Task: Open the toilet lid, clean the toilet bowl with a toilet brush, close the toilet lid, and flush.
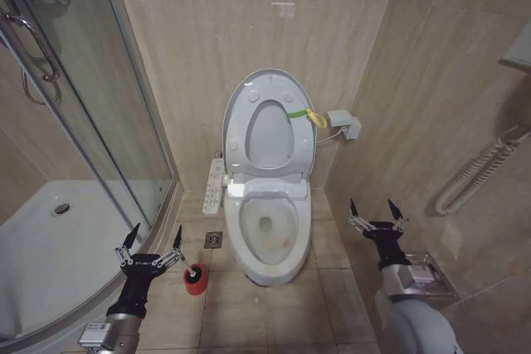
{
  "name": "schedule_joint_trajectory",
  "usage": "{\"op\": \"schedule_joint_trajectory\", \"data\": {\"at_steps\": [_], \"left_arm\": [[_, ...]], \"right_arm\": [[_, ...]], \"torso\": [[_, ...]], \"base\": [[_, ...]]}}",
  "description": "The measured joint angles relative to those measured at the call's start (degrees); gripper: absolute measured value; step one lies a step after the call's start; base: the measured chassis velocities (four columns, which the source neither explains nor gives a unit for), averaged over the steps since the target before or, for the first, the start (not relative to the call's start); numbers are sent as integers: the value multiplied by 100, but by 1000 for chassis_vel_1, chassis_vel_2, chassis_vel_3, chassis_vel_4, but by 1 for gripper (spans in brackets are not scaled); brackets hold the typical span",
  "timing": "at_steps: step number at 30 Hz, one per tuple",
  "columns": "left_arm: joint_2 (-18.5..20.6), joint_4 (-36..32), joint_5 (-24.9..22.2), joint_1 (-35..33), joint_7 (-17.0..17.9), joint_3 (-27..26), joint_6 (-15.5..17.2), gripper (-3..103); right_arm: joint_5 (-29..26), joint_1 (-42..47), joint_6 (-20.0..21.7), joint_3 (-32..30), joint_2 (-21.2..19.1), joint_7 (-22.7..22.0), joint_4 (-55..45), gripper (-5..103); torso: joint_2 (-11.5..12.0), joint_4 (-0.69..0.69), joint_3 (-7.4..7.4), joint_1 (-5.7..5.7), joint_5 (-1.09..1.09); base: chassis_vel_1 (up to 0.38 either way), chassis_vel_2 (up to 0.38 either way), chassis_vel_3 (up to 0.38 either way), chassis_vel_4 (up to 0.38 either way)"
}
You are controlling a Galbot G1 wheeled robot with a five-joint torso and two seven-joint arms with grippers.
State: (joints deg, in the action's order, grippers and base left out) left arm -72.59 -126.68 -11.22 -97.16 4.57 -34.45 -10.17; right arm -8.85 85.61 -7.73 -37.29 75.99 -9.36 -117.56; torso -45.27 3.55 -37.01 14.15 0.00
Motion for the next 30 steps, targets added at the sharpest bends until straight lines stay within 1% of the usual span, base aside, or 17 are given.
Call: {"op": "schedule_joint_trajectory", "data": {"at_steps": [1,2,3,6,9,16,18,21,25,30], "left_arm": [[0,0,0,0,0,0,0,100],[0,0,0,0,0,0,0,100],[0,0,0,0,0,0,0,100],[0,0,0,0,0,0,0,100],[0,0,0,0,0,0,0,100],[0,0,0,0,0,0,0,100],[0,0,0,0,0,0,0,100],[0,0,0,0,0,0,0,100],[0,0,0,0,0,0,0,100],[0,0,0,0,0,0,0,100]], "right_arm": [[54,36,-3,0,108,9,-21,100],[54,36,-3,0,108,9,-21,100],[130,83,-5,11,254,21,-44,100],[213,200,-7,74,521,76,-106,100],[206,224,17,137,634,75,-175,100],[78,178,57,35,602,83,-232,100],[-96,172,104,-122,545,209,-267,100],[-174,193,126,-238,488,273,-322,100],[-294,402,207,-326,485,370,-536,100],[-386,762,267,-210,587,391,-755,100]], "torso": [[0,1,0,0,-1],[0,1,0,0,-1],[0,0,0,0,-1],[1,0,0,0,-1],[1,0,0,0,-1],[1,-1,0,0,-1],[1,-1,0,0,0],[1,-1,0,0,-1],[1,0,0,0,-1],[0,0,0,0,-1]], "base": [[0,0,0,0],[0,0,0,0],[0,0,0,0],[0,0,0,0],[0,0,0,0],[0,0,0,0],[0,0,0,0],[0,0,0,0],[0,0,0,0],[0,0,0,0]]}}
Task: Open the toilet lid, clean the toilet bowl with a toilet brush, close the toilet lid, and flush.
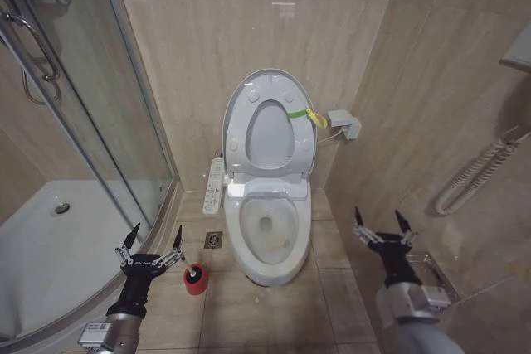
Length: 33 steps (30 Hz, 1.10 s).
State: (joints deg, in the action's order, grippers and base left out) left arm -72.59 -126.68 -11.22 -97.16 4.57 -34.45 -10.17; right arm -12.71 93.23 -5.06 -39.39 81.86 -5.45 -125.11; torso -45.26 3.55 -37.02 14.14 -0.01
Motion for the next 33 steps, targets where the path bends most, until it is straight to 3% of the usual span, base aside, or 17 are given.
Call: {"op": "schedule_joint_trajectory", "data": {"at_steps": [21,33], "left_arm": [[0,0,0,0,0,0,0,100],[0,0,0,0,0,0,0,100]], "right_arm": [[26,477,95,43,43,20,-463,100],[126,330,33,34,-48,-9,-292,100]], "torso": [[0,0,0,0,1],[0,0,0,0,1]], "base": [[0,0,0,0],[0,0,0,0]]}}
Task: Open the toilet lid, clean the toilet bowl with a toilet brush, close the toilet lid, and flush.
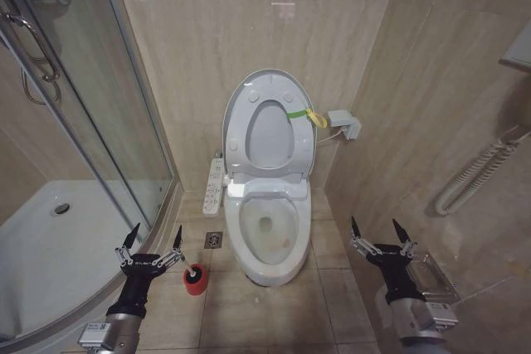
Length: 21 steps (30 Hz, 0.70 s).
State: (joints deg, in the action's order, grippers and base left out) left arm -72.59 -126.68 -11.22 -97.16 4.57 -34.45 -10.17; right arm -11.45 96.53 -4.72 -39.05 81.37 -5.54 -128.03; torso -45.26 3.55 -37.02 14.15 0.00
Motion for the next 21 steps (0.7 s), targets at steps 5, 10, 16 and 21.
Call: {"op": "schedule_joint_trajectory", "data": {"at_steps": [5,10,16,21], "left_arm": [[0,0,0,0,0,0,0,100],[0,0,0,0,0,0,0,100],[0,0,0,0,0,0,0,100],[0,0,0,0,0,0,0,100]], "right_arm": [[-57,-43,-9,18,-1,7,22,100],[-108,-80,-5,29,-55,5,36,100],[-138,-100,-12,3,-101,-2,-21,100],[-160,18,-31,-33,-136,-7,-158,100]], "torso": [[0,0,0,0,0],[0,0,0,0,0],[0,0,0,0,0],[0,1,0,0,0]], "base": [[0,0,0,0],[0,0,0,0],[0,0,0,0],[0,0,0,0]]}}
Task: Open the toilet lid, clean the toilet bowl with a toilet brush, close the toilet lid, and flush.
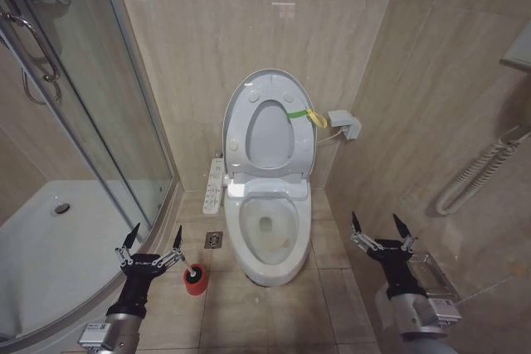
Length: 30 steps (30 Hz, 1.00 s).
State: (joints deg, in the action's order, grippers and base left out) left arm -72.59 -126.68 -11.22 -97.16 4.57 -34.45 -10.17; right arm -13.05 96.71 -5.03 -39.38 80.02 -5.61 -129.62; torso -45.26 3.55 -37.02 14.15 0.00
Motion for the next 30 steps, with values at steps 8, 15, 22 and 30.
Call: {"op": "schedule_joint_trajectory", "data": {"at_steps": [8,15,22,30], "left_arm": [[0,0,0,0,0,0,0,100],[0,0,0,0,0,0,0,100],[0,0,0,0,0,0,0,100],[0,0,0,0,0,0,0,100]], "right_arm": [[-104,56,27,-15,17,-8,-175,100],[-37,212,-100,98,222,11,-135,100],[-27,227,-126,59,197,8,-130,100],[-30,223,-98,54,182,-5,-184,100]], "torso": [[0,-1,0,0,0],[0,0,0,0,0],[0,0,0,0,0],[0,0,0,0,0]], "base": [[0,0,0,0],[0,0,0,0],[0,0,0,0],[0,0,0,0]]}}
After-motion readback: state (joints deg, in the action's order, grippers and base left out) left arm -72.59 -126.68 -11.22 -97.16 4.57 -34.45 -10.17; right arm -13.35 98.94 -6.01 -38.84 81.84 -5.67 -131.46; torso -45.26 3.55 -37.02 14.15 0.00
